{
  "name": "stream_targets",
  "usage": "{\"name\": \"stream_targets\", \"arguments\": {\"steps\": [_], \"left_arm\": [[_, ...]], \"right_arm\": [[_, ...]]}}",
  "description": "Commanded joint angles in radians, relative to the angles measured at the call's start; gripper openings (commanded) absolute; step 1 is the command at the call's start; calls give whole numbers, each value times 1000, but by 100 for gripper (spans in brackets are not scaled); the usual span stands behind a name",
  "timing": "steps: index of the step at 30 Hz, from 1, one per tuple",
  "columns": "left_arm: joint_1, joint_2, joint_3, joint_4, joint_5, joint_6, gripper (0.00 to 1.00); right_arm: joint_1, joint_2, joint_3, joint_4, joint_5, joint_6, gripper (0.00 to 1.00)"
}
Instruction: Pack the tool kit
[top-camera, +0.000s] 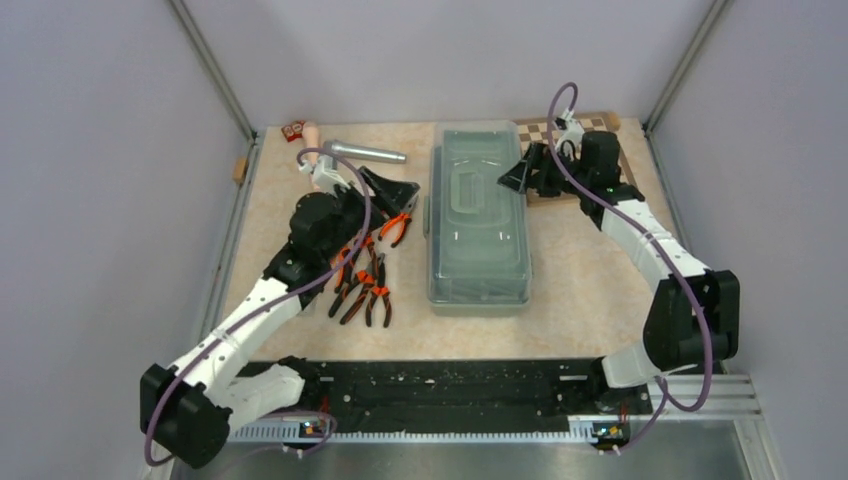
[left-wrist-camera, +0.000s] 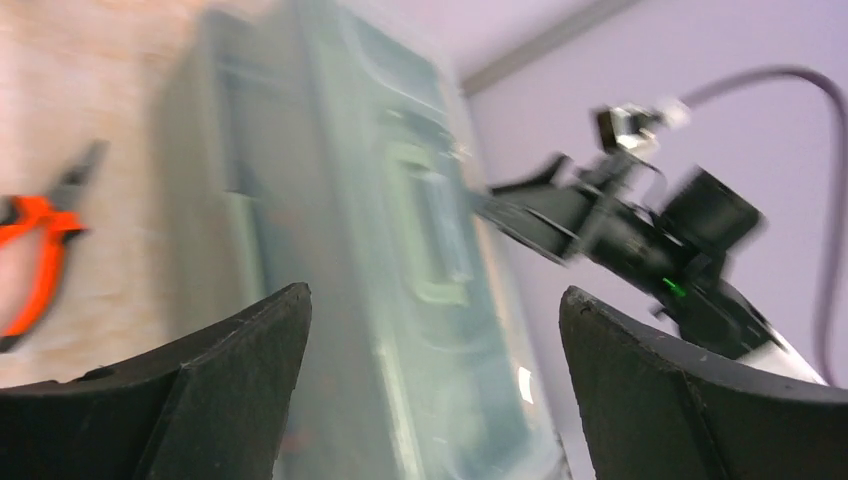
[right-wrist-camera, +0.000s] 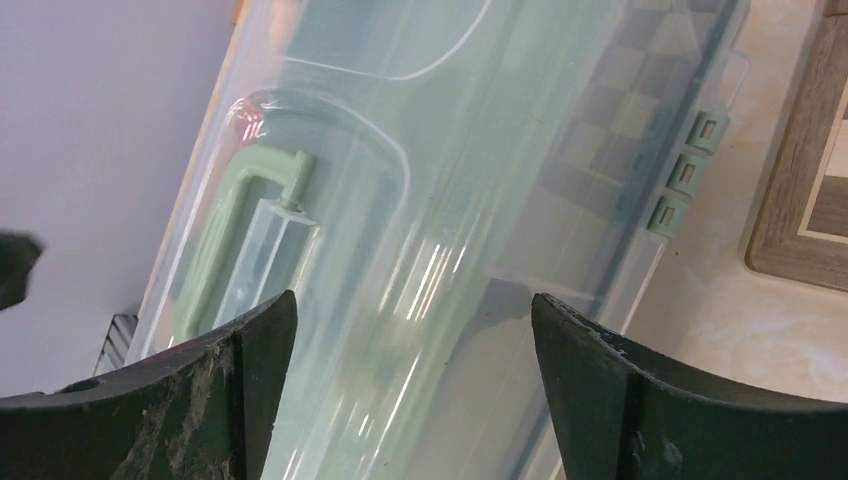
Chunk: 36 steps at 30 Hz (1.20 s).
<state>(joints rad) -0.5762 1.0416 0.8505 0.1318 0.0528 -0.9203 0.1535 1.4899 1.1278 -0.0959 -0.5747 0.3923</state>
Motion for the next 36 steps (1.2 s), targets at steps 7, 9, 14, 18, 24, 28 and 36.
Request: {"name": "stream_targets", "arguments": {"steps": [7,9,14,18,24,28,36], "left_arm": [[248,234,-92,164,323,-20,97],[265,284,-87,196,343,-28,97],[326,395,-123,359,433,-101,97],[343,495,-118,460,569,-157,97],[345,566,-135,559,600,-200,97],[345,620,-115,604,631,-225,98],[345,700,-127,759,669,-328,98]], "right_arm": [[-7,-112,-10,12,-15,-19,87],[-7,-99,-18,8,-38,-9,86],[-5,-55,-21,-1,-81,30,84],[14,-27,-9,-65,-43,40,82],[59,-24,59,-253,118,-20,83],[60,-20,57,-290,150,-29,82],[57,32,52,-289,67,-44,35]]}}
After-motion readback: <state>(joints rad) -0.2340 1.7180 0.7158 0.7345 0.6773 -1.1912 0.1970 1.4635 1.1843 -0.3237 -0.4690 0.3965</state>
